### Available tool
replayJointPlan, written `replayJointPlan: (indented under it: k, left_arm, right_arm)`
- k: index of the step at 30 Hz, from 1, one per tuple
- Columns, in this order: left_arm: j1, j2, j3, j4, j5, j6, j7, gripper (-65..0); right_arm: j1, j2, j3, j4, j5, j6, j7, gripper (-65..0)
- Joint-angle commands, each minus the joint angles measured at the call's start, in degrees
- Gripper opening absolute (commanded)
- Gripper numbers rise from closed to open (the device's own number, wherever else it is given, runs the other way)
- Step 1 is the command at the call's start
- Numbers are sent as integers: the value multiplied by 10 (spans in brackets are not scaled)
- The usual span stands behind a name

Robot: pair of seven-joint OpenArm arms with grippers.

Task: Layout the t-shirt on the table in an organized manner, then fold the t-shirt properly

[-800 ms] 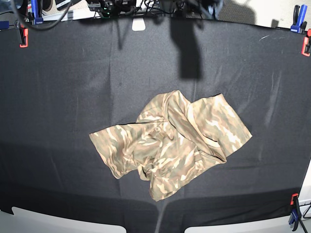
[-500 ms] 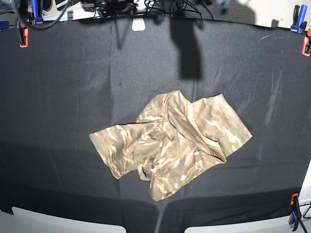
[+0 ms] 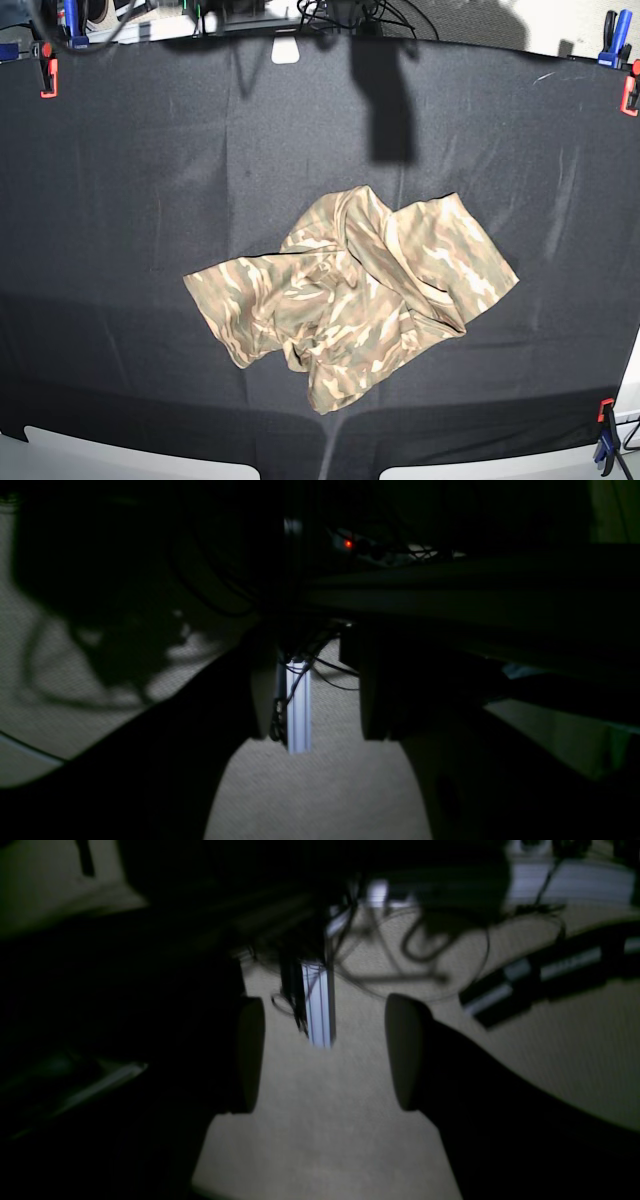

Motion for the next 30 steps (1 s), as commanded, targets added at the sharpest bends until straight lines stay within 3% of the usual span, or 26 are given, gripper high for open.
replayJointPlan:
  k: [1, 8, 14, 18, 22, 26, 30]
  left_arm:
    - [17, -2, -1, 16, -2, -6, -11, -400]
    - [88, -2, -1, 110, -4, -6, -11, -400]
    - [144, -2, -1, 171, -94, -7, -11, -400]
    - [183, -2, -1, 223, -96, -7, -10, -400]
    - [229, -2, -1, 286, -96, -9, -11, -400]
    - [287, -2, -1, 368, -97, -30, -11, -400]
    - [334, -2, -1, 457, -140, -37, -10, -400]
  right_arm:
    - [-13, 7, 2, 12, 2, 5, 4, -279]
    - [-104, 33, 2, 121, 2, 5, 4, -279]
    - [-182, 69, 2, 228, 2, 5, 4, -279]
    - [-232, 95, 2, 294, 2, 9, 3, -279]
    - [-286, 125, 2, 362, 2, 42, 3, -279]
    - [-349, 157, 2, 438, 4, 109, 5, -279]
    - [-416, 196, 2, 512, 4, 109, 9, -279]
